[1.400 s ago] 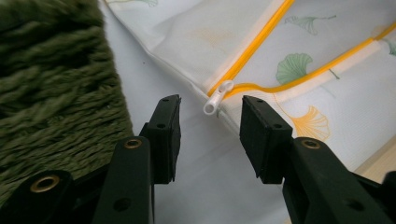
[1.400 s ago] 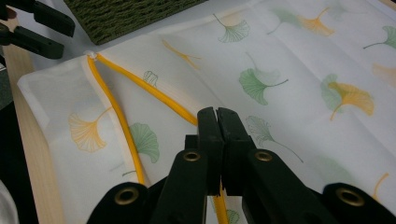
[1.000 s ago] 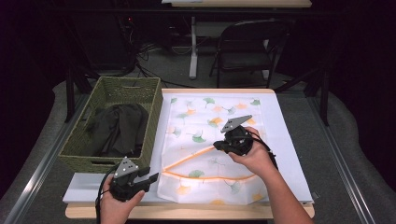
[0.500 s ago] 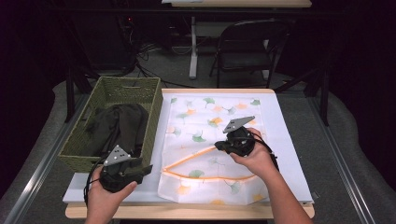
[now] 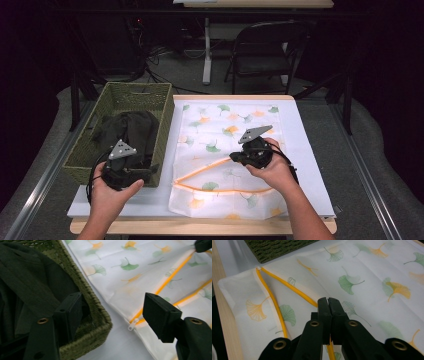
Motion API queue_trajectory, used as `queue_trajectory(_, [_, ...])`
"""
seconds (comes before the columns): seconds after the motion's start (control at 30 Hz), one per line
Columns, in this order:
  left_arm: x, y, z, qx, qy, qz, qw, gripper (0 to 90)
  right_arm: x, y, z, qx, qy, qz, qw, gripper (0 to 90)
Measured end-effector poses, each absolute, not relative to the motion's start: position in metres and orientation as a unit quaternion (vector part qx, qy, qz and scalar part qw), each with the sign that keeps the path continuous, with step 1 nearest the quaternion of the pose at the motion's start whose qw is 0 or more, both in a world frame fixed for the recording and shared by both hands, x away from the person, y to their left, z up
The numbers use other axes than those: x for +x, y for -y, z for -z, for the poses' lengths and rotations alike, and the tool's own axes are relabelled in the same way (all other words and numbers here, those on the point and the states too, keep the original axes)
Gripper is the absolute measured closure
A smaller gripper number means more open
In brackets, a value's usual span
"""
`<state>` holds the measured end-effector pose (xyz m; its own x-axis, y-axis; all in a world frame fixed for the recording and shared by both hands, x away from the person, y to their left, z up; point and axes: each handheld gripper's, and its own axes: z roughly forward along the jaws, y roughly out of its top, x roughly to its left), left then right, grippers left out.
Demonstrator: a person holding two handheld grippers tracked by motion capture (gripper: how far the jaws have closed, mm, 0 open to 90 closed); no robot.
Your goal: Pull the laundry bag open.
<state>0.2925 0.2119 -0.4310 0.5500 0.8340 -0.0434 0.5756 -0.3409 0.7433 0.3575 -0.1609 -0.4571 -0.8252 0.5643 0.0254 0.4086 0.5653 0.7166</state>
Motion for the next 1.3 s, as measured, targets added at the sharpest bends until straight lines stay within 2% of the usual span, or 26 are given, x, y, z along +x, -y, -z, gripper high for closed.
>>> queue_trajectory(0.17, [0.308,-0.216,0.433,0.797,-0.459,-0.172,0.354,24.7,0.357,0.161,0.457,0.278,-0.878,-0.376,0.103,88.8])
queue_trajectory(0.57, [0.336,-0.232,0.428,0.786,-0.487,-0.184,0.335,19.6,0.357,0.161,0.459,0.278,-0.878,-0.377,0.1,88.8])
queue_trajectory(1.3, [0.389,-0.258,0.417,0.77,-0.524,-0.236,0.277,16.1,0.357,0.159,0.46,0.279,-0.879,-0.375,0.099,88.7])
